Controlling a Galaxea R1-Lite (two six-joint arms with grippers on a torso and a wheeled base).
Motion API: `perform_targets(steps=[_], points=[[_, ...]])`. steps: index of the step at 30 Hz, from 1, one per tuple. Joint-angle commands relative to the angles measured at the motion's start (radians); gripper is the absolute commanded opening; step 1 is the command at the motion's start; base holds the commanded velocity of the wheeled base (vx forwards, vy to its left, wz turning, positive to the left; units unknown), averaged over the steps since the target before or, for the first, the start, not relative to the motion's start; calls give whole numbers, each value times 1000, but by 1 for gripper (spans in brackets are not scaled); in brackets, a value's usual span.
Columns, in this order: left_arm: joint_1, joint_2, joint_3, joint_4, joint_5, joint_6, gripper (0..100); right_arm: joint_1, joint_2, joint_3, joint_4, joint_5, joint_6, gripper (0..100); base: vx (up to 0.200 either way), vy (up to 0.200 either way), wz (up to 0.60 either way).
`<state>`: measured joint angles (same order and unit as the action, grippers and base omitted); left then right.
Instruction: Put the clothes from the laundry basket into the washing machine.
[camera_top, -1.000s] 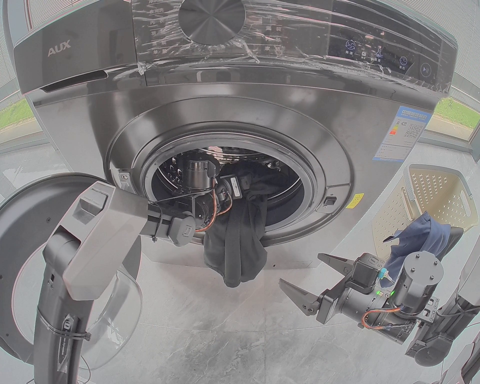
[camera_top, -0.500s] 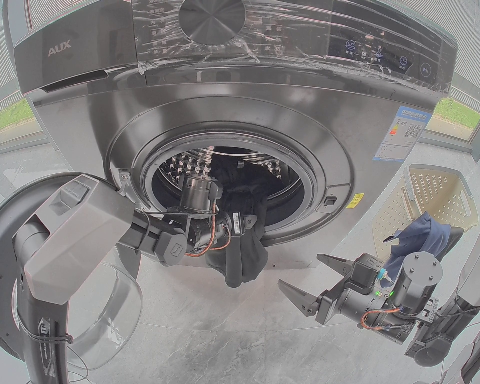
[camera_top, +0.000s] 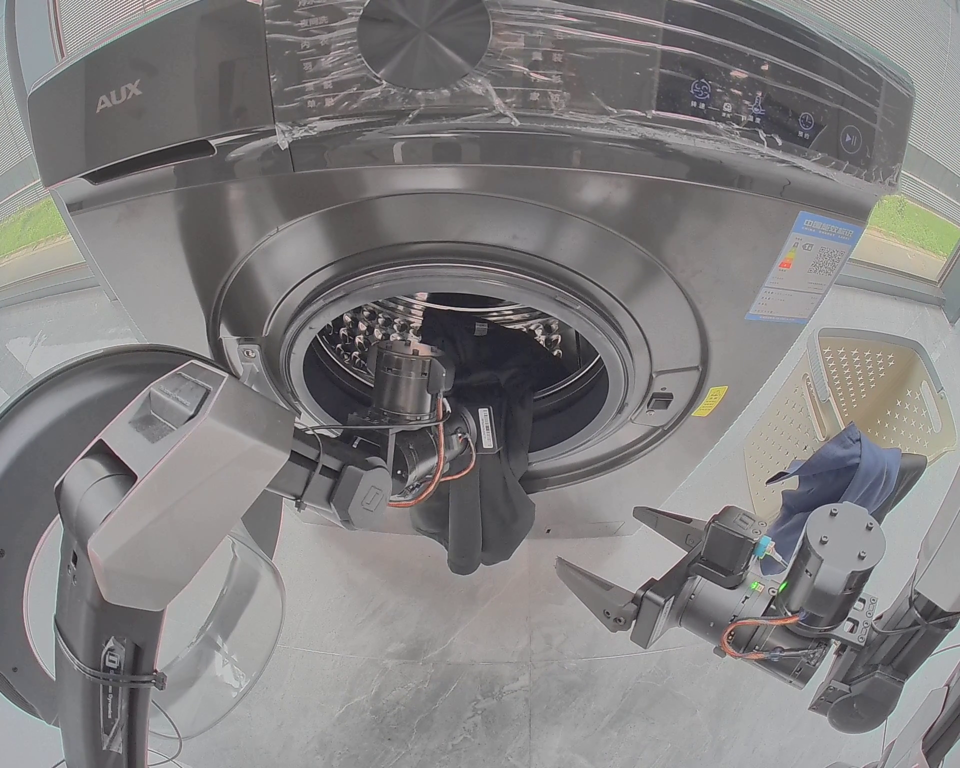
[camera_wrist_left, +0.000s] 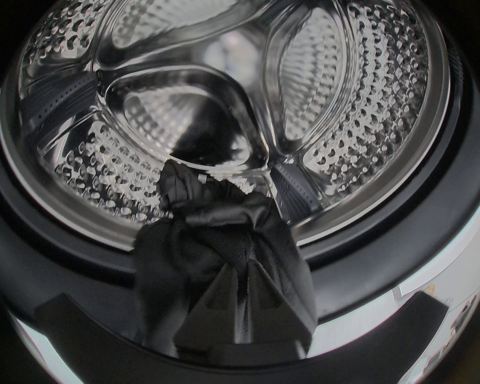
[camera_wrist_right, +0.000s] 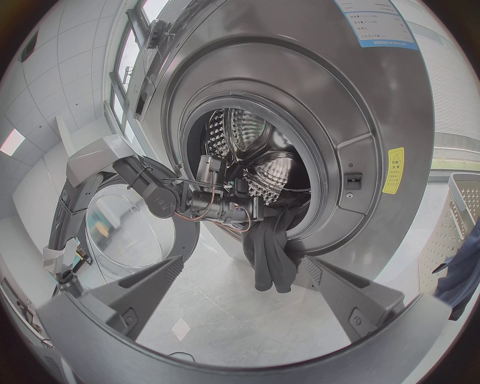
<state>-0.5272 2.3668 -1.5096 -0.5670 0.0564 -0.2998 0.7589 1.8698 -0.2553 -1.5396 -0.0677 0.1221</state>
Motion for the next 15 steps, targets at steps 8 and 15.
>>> perform_targets(steps=[8, 15], points=[[18, 80, -190, -178, 40, -21, 0, 0, 2, -4, -1, 0, -1, 100, 0, 0, 0], [23, 164, -333, -212, 100, -13, 0, 0, 2, -2, -1, 0, 1, 100, 0, 0, 0]])
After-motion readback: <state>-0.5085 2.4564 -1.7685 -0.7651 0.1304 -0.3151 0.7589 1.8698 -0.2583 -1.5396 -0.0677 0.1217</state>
